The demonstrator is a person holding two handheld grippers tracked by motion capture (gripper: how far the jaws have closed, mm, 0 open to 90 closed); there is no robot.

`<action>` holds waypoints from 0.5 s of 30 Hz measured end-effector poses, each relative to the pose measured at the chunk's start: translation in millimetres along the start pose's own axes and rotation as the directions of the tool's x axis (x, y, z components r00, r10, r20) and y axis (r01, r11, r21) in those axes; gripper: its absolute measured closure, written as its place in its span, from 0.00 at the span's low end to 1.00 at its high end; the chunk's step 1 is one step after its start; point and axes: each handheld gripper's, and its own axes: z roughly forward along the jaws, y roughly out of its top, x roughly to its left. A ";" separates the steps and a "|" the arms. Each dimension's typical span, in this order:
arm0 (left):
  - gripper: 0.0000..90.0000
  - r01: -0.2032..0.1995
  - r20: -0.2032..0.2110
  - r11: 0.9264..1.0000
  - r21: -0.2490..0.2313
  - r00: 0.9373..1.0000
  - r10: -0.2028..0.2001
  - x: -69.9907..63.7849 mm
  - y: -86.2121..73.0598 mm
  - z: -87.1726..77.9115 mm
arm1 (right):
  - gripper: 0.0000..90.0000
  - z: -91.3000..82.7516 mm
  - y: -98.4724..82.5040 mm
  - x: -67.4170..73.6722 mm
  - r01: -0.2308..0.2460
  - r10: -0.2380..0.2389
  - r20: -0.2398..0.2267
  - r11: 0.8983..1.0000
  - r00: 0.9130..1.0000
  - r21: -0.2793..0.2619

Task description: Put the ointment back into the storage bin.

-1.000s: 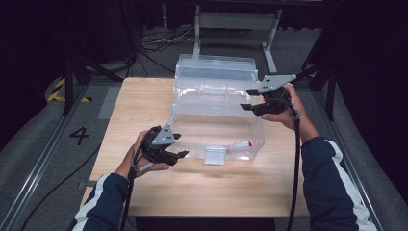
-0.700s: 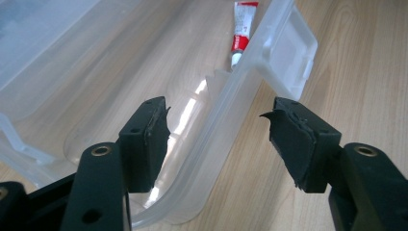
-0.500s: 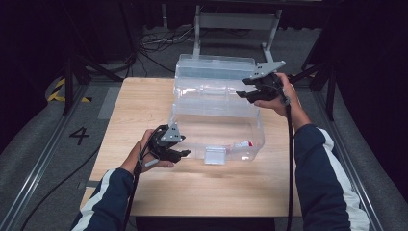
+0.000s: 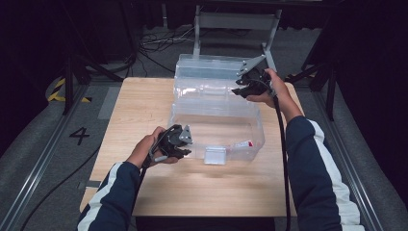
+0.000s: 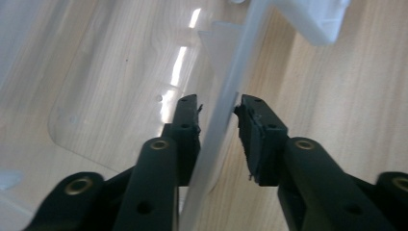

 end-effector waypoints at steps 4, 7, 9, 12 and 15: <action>0.80 0.010 0.028 1.000 0.016 1.000 -0.011 2.4 2.1 4.2 | 0.71 7.0 6.4 -1.1 0.015 -0.015 0.000 0.999 1.000 0.052; 0.80 0.017 0.029 1.000 0.015 0.999 -0.017 2.3 2.0 4.3 | 0.73 12.4 10.5 2.5 0.024 -0.027 0.028 0.996 0.999 0.090; 0.80 0.019 0.031 1.000 0.014 0.999 -0.019 2.6 2.0 4.3 | 0.75 13.4 14.1 5.6 0.045 -0.052 0.056 0.993 0.997 0.113; 0.80 0.028 0.032 0.999 0.016 0.999 -0.028 2.6 2.3 4.4 | 0.78 13.7 18.2 9.8 0.076 -0.086 0.066 0.987 0.994 0.141; 0.80 0.042 0.033 0.999 0.026 0.999 -0.043 2.9 3.2 4.7 | 0.80 13.3 21.3 12.8 0.091 -0.104 0.071 0.982 0.992 0.163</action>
